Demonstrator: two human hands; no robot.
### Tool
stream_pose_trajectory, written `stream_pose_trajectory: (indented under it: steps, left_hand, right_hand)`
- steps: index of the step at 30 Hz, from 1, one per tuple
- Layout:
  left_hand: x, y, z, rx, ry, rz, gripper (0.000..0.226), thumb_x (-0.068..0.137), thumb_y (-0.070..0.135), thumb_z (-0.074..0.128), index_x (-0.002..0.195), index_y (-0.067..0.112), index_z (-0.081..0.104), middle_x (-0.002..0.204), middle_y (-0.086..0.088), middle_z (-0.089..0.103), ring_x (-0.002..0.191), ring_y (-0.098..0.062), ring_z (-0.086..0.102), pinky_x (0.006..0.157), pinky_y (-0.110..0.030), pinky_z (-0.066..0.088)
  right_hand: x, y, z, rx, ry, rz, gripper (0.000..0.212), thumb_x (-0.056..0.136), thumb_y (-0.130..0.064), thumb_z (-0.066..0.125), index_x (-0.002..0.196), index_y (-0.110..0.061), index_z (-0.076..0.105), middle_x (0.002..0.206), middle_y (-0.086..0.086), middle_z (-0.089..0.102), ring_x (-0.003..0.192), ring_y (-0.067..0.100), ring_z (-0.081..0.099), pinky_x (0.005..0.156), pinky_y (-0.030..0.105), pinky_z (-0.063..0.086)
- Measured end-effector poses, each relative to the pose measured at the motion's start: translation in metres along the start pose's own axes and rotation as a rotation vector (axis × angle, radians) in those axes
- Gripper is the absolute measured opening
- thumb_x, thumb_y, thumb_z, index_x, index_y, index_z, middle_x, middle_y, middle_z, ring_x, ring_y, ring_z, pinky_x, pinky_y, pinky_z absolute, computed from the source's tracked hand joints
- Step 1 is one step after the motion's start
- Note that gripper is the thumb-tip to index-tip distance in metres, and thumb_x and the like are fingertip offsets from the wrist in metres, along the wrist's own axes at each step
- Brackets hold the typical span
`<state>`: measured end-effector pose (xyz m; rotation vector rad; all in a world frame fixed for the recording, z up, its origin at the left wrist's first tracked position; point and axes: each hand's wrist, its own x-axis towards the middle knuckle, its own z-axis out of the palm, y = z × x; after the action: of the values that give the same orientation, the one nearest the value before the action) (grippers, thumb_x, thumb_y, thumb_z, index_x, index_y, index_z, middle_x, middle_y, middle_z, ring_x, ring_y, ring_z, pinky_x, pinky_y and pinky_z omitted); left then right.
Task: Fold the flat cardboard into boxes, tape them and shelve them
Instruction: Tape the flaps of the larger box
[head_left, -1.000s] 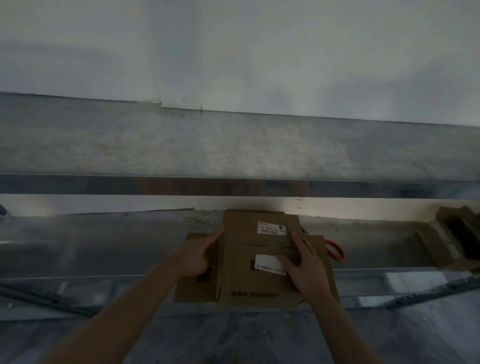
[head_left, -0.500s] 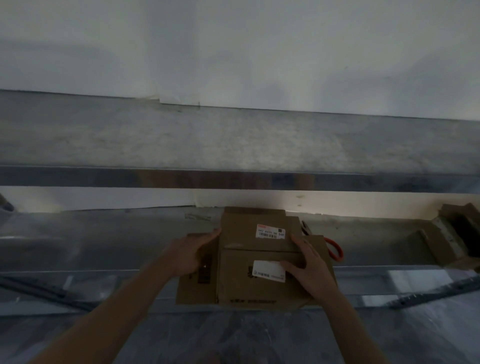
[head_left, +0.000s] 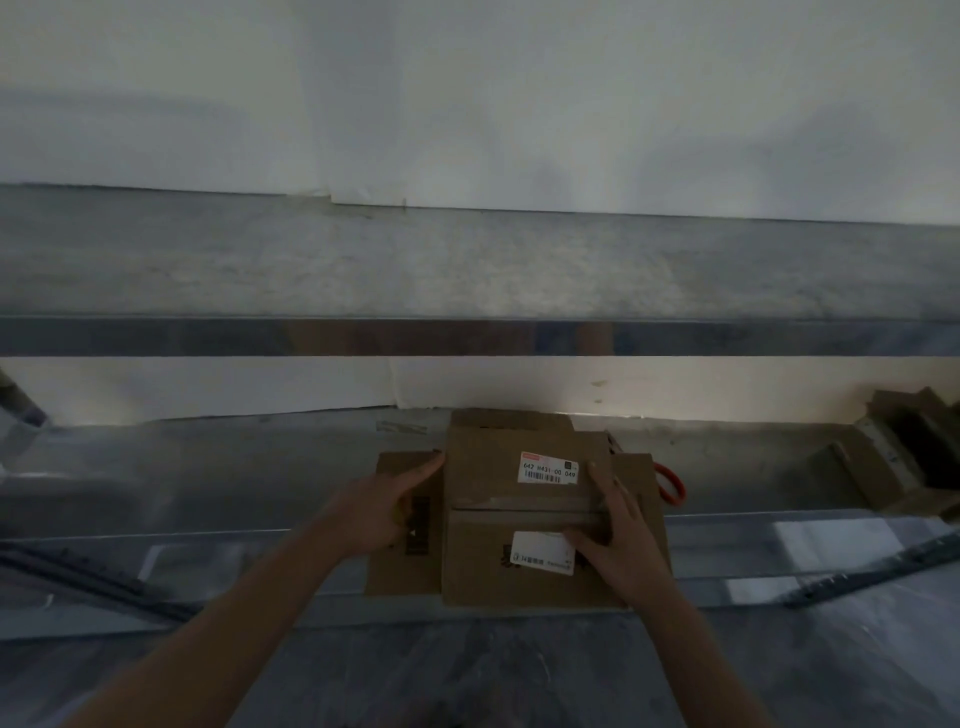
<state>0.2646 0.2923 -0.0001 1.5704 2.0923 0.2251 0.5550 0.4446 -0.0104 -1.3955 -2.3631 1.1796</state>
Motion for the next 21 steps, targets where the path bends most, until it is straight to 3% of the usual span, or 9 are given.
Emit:
stream_pose_trajectory:
  steps: [3, 6, 10, 13, 15, 17, 19, 21]
  left_hand:
    - [-0.001, 0.001, 0.001, -0.007, -0.021, 0.004, 0.108, 0.085, 0.011, 0.062, 0.131, 0.071, -0.015, 0.102, 0.010, 0.060, 0.065, 0.002, 0.051, 0.048, -0.010, 0.034]
    - [-0.002, 0.000, 0.003, -0.031, -0.042, -0.008, 0.104, 0.085, 0.011, 0.062, 0.140, 0.063, -0.009, 0.104, 0.008, 0.060, 0.070, 0.001, 0.053, 0.054, -0.012, 0.036]
    - [0.000, -0.003, 0.011, -0.081, -0.068, -0.010, 0.106, 0.083, 0.011, 0.066, 0.143, 0.057, -0.008, 0.092, 0.012, 0.057, 0.074, -0.003, 0.058, 0.060, -0.018, 0.048]
    - [0.001, -0.002, 0.017, -0.157, -0.115, -0.018, 0.106, 0.083, 0.012, 0.068, 0.149, 0.045, -0.007, 0.115, 0.002, 0.061, 0.097, -0.014, 0.062, 0.084, -0.034, 0.054]
    - [0.001, -0.001, 0.015, -0.229, -0.099, 0.017, 0.106, 0.082, 0.011, 0.069, 0.152, 0.038, -0.006, 0.144, 0.001, 0.046, 0.124, -0.019, 0.051, 0.100, -0.038, 0.047]
    - [0.002, 0.002, 0.002, -0.351, -0.036, 0.047, 0.106, 0.081, 0.009, 0.071, 0.151, 0.043, -0.002, 0.153, 0.005, 0.033, 0.132, -0.008, 0.042, 0.105, -0.028, 0.042]
    - [0.006, 0.007, -0.020, -0.425, 0.012, 0.089, 0.106, 0.079, 0.007, 0.073, 0.145, 0.052, 0.002, 0.143, 0.014, 0.039, 0.116, 0.015, 0.046, 0.092, -0.006, 0.040]
    - [0.012, 0.009, -0.045, -0.405, 0.030, 0.080, 0.111, 0.079, 0.005, 0.073, 0.141, 0.056, -0.005, 0.128, 0.018, 0.049, 0.101, 0.013, 0.053, 0.080, -0.001, 0.040]
  right_hand:
    - [-0.004, 0.000, 0.003, 0.044, 0.056, -0.008, 0.101, 0.084, -0.029, 0.075, 0.153, -0.042, 0.003, 0.161, -0.001, 0.018, 0.146, 0.023, 0.023, 0.115, 0.051, 0.031]
    - [-0.005, 0.001, 0.005, 0.052, 0.065, 0.028, 0.103, 0.081, -0.032, 0.077, 0.153, -0.042, 0.004, 0.160, 0.001, 0.020, 0.145, 0.024, 0.026, 0.113, 0.049, 0.033]
    - [-0.005, 0.007, 0.007, 0.085, 0.056, 0.034, 0.101, 0.081, -0.032, 0.077, 0.153, -0.041, 0.007, 0.158, 0.002, 0.026, 0.143, 0.024, 0.030, 0.112, 0.047, 0.033]
    - [-0.007, 0.006, 0.006, 0.127, 0.119, 0.048, 0.096, 0.078, -0.034, 0.080, 0.151, -0.040, 0.018, 0.152, 0.000, 0.036, 0.139, 0.023, 0.037, 0.110, 0.045, 0.037]
    - [-0.007, 0.002, 0.002, 0.173, 0.158, 0.039, 0.091, 0.077, -0.036, 0.079, 0.149, -0.041, 0.023, 0.149, -0.001, 0.040, 0.136, 0.024, 0.041, 0.109, 0.049, 0.040]
    - [-0.003, -0.007, -0.006, 0.197, 0.177, 0.012, 0.086, 0.079, -0.038, 0.077, 0.146, -0.045, 0.023, 0.149, -0.003, 0.040, 0.134, 0.024, 0.041, 0.107, 0.052, 0.043]
    - [0.001, -0.021, -0.017, 0.196, 0.195, -0.036, 0.082, 0.081, -0.040, 0.075, 0.145, -0.049, 0.024, 0.145, -0.005, 0.042, 0.127, 0.018, 0.044, 0.104, 0.045, 0.045]
    - [0.007, -0.039, -0.030, 0.206, 0.240, -0.091, 0.079, 0.081, -0.041, 0.074, 0.144, -0.049, 0.027, 0.140, -0.009, 0.047, 0.119, 0.014, 0.049, 0.100, 0.039, 0.048]
